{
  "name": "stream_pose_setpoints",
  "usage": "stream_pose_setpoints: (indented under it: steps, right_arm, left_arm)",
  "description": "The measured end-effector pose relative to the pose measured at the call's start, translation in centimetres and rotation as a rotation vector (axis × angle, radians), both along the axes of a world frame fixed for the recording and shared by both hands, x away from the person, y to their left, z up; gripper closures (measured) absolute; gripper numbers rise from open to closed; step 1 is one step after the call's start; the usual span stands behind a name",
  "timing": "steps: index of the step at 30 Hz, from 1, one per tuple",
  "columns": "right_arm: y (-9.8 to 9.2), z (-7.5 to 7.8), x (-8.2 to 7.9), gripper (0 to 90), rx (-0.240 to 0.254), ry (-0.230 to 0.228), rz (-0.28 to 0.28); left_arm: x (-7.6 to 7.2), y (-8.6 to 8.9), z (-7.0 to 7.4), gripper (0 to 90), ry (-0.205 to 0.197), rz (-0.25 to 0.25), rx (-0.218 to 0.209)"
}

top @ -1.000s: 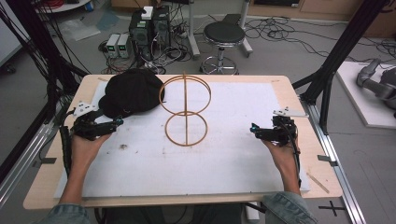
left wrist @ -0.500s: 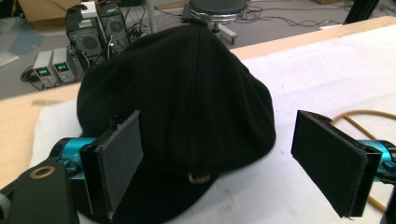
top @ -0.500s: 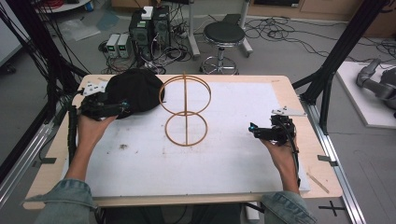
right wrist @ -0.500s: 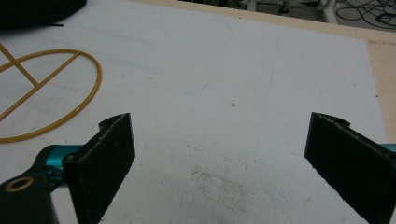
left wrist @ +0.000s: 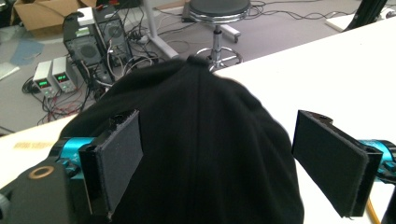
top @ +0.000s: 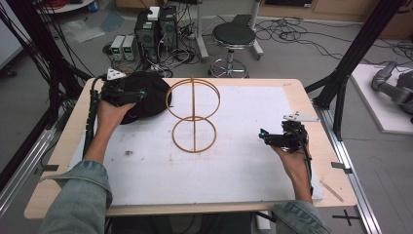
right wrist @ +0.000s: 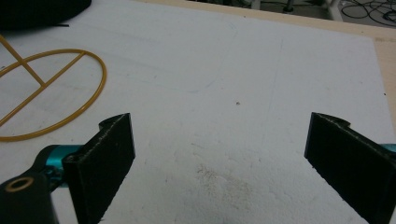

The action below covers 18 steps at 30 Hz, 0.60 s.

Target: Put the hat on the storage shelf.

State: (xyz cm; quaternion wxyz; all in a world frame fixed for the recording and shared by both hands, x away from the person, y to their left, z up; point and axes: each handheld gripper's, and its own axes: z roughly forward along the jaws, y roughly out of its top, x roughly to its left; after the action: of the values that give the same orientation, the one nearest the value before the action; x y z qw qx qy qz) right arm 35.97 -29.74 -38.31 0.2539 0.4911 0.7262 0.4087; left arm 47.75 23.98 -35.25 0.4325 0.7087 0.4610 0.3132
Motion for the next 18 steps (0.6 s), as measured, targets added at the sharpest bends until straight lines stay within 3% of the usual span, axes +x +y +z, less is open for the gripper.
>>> stream_pose_setpoints:
  steps: [7, 10, 12, 14, 18]
  right_arm:
    - [0.2, -0.1, -0.1, 8.1, 0.005, 0.007, 0.007]
    - [0.1, -0.2, -0.2, 8.2, -0.002, 0.005, 0.016]
    - [0.0, -0.2, -0.2, 8.2, 0.008, 0.006, 0.014]
    - [0.0, -0.2, -0.3, 8.2, 0.01, 0.008, 0.013]
    - [0.2, -0.2, -0.3, 8.2, 0.006, 0.01, 0.019]
  left_arm:
    - [2.7, -1.9, 0.6, 16.8, -0.01, -0.007, 0.02]
    - [3.5, -2.0, 0.2, 17.7, -0.033, 0.002, 0.014]
    - [4.1, -1.9, -0.1, 17.9, -0.017, 0.02, 0.046]
    - [4.6, -1.8, -0.6, 17.9, -0.003, 0.028, 0.042]
    - [5.3, -2.0, -1.3, 18.0, 0.017, 0.035, 0.074]
